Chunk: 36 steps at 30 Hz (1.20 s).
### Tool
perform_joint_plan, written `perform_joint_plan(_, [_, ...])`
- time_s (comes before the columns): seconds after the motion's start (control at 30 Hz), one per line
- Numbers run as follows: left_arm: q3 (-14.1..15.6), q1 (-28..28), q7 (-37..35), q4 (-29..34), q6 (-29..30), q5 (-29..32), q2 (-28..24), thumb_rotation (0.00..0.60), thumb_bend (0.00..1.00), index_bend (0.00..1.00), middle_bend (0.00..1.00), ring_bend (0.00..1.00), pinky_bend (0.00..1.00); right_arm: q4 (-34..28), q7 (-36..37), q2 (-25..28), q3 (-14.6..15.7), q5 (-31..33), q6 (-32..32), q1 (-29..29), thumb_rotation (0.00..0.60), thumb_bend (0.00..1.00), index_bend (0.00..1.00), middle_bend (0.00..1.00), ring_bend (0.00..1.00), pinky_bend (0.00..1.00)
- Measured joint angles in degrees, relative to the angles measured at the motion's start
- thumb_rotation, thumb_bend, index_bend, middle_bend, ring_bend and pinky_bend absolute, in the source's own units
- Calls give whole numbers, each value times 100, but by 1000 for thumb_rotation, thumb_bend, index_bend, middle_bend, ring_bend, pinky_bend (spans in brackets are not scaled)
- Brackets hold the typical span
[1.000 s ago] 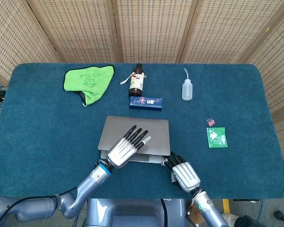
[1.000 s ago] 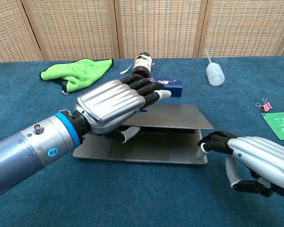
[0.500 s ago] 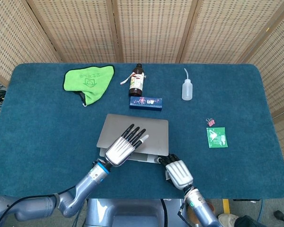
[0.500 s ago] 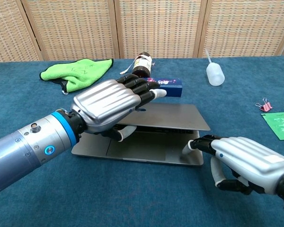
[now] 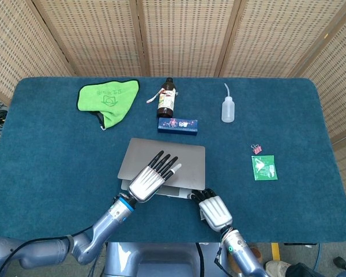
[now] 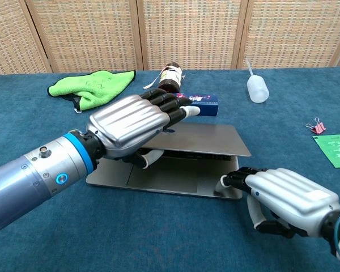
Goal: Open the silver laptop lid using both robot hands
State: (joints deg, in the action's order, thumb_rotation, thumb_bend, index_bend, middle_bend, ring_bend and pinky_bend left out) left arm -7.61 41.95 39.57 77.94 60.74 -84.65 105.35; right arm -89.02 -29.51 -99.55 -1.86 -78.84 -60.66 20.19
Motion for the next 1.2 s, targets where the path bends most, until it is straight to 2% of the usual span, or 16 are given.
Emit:
perform_joint_plan(0.27, [-65, 53, 34, -8, 43, 35, -77, 600, 522, 0, 0, 0, 0, -3, -265, 21, 55, 192, 55, 85, 600, 1000, 187, 212, 127, 176])
perform_joint_plan(0.77, [-515, 210, 421, 454, 123, 341, -620, 600, 515, 0, 0, 0, 0, -32, -312, 104, 146, 185, -23, 181, 600, 1000, 187, 221, 127, 178])
perform_joint_plan(0.97, [-769, 312, 675, 598, 103, 691, -804, 600, 435, 0, 0, 0, 0, 6, -348, 96, 185, 114, -100, 195, 600, 1000, 187, 221, 127, 178])
perform_joint_plan(1.2, [-1056, 563, 1183, 641, 26, 1066, -951, 600, 293, 0, 0, 0, 0, -66, -509, 137, 174, 105, -134, 249, 600, 1000, 187, 221, 127, 180])
